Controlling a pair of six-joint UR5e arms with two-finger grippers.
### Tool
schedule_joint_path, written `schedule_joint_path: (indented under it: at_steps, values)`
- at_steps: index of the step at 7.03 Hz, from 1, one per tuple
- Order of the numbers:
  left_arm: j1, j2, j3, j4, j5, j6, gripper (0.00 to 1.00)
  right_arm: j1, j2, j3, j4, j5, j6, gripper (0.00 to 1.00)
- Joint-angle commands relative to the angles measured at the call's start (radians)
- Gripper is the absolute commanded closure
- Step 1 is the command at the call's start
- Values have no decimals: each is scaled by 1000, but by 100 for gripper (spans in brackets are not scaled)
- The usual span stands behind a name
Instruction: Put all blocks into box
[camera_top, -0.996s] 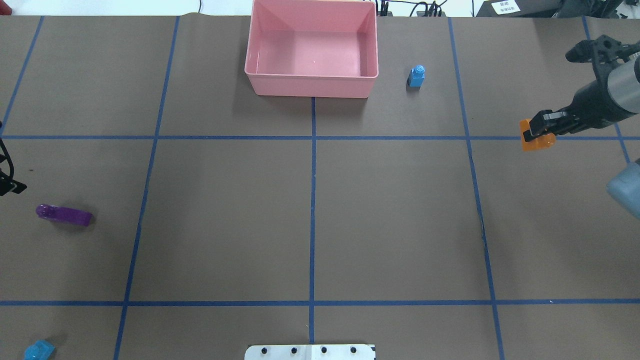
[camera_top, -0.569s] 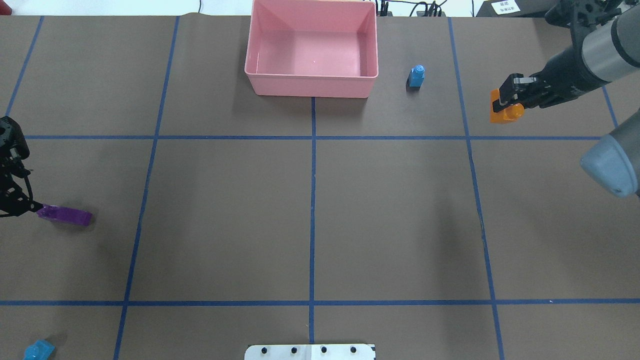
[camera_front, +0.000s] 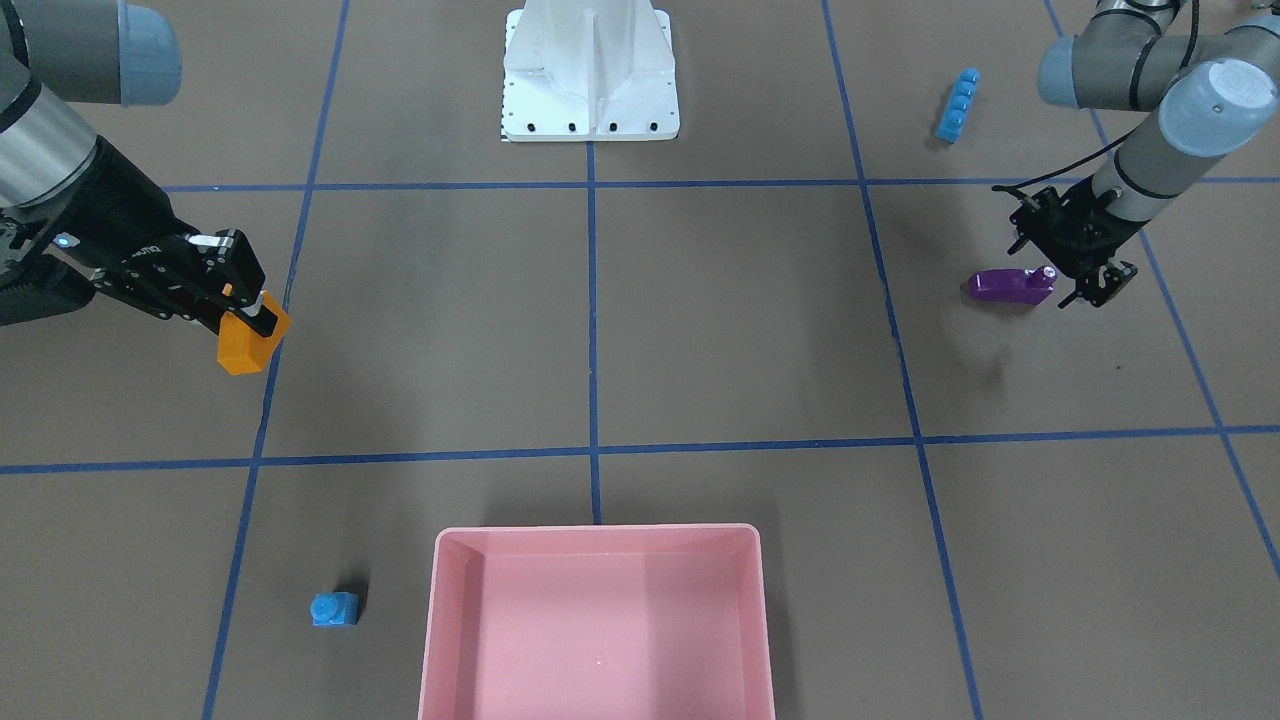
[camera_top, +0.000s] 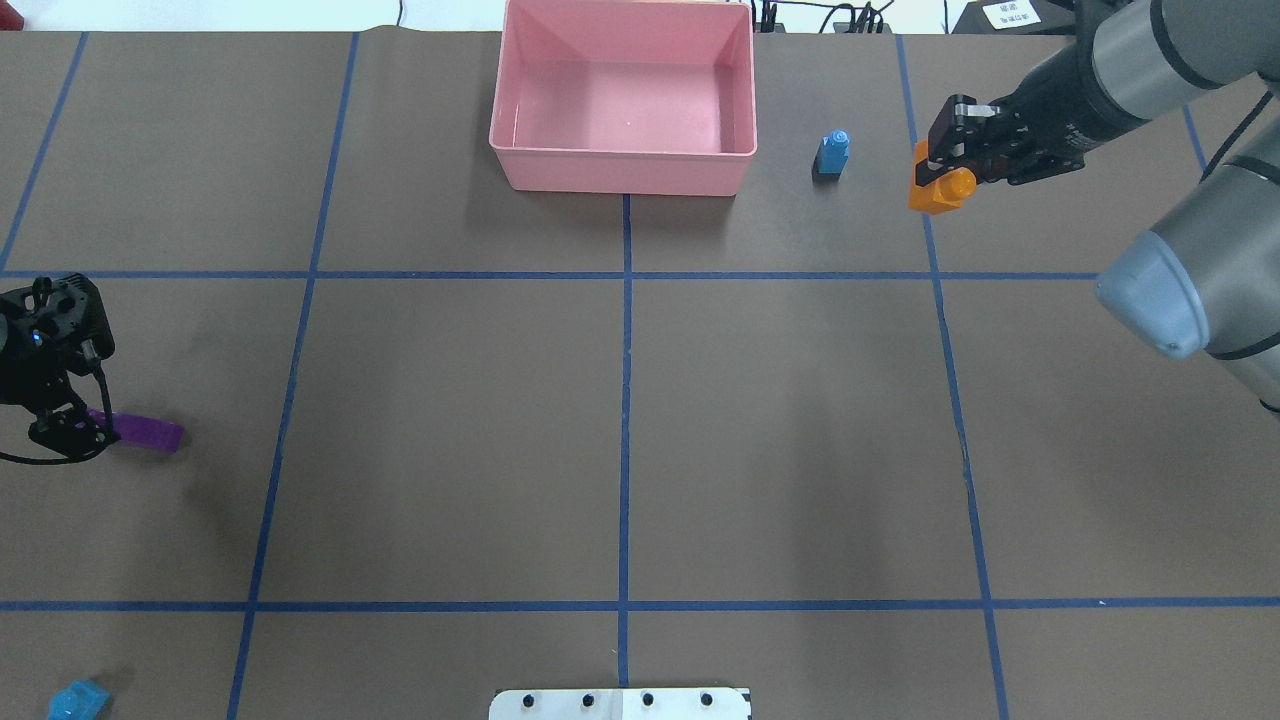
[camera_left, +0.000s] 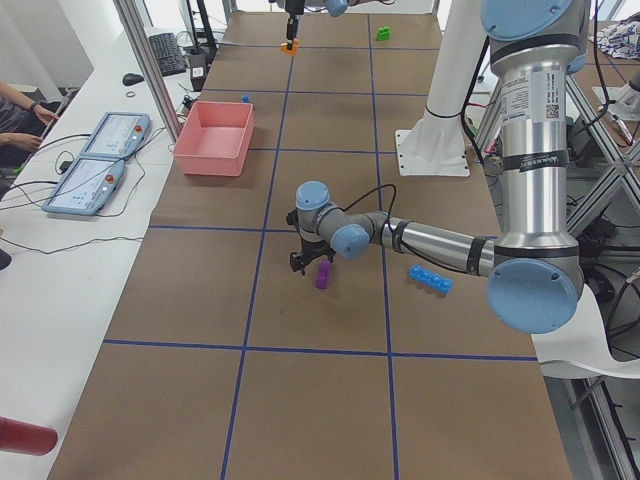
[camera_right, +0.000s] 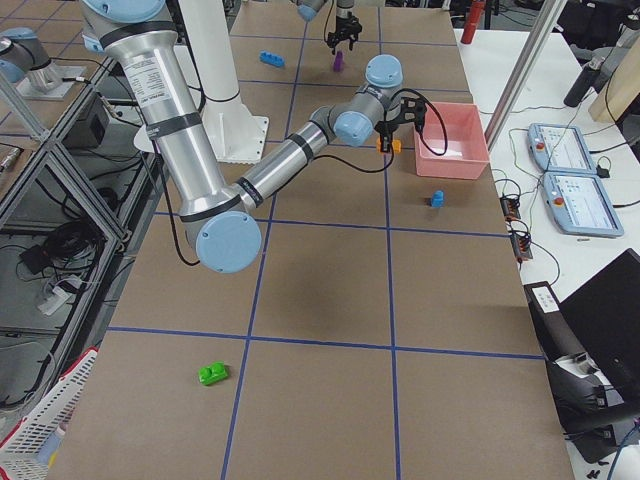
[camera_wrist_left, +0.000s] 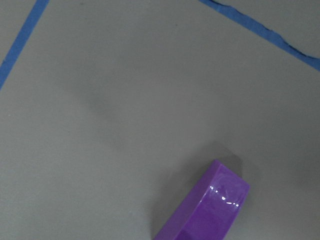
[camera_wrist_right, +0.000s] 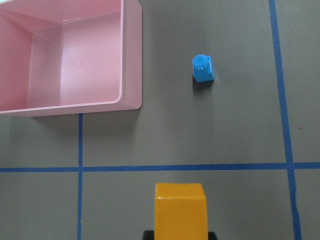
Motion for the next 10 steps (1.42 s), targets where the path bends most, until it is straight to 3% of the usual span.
schedule_joint_path:
  at_steps: [1,4,9,10]
  values:
    - [12,-2,11,0,2,-7,0,-11,94,-77,0,-5,38,100]
    - [51,-7,37,-2,1,-7,0,-11,226,-205,0,-7,52,100]
    - [57,-7,72,-5,1,-6,0,-14,540,-582,10,-42,41,100]
    - [57,-7,72,-5,1,-7,5,-15,571,-623,12,-44,40,100]
